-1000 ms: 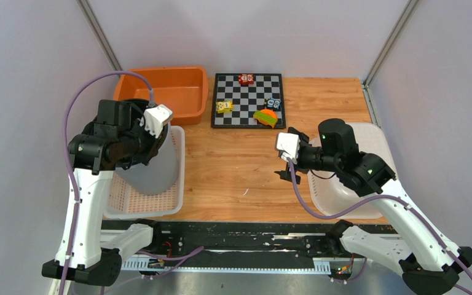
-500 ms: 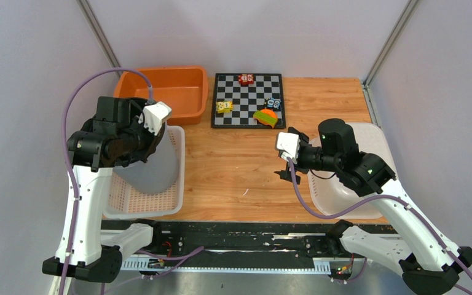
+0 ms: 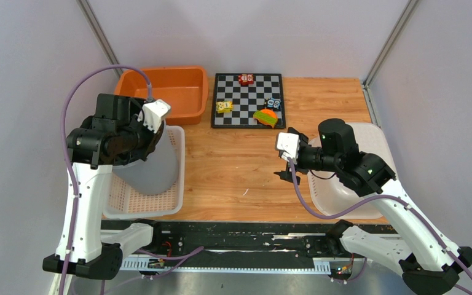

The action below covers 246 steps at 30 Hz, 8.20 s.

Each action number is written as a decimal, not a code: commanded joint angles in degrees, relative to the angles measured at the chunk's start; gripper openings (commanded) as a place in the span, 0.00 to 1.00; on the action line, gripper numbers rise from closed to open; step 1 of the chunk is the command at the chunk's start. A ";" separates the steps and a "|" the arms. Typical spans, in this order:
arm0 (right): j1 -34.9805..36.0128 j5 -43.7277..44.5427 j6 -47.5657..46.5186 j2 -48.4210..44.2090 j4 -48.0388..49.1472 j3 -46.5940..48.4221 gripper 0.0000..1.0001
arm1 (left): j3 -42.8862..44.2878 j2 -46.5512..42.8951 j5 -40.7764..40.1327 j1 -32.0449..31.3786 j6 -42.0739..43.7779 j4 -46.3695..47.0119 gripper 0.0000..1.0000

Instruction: Turn the large container upside down

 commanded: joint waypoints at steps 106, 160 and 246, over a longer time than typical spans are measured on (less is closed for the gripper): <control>-0.80 -1.38 -0.01 4.29 -1.89 18.55 0.88 | 27.42 -2.83 38.66 -0.09 -15.60 42.23 0.00; 6.81 -23.22 -19.60 -7.68 -42.92 12.01 1.00 | -14.98 3.52 27.56 -19.43 2.74 36.99 1.00; 43.91 21.58 -13.54 5.89 -11.19 6.79 1.00 | -4.68 26.09 15.62 -27.38 10.46 23.30 1.00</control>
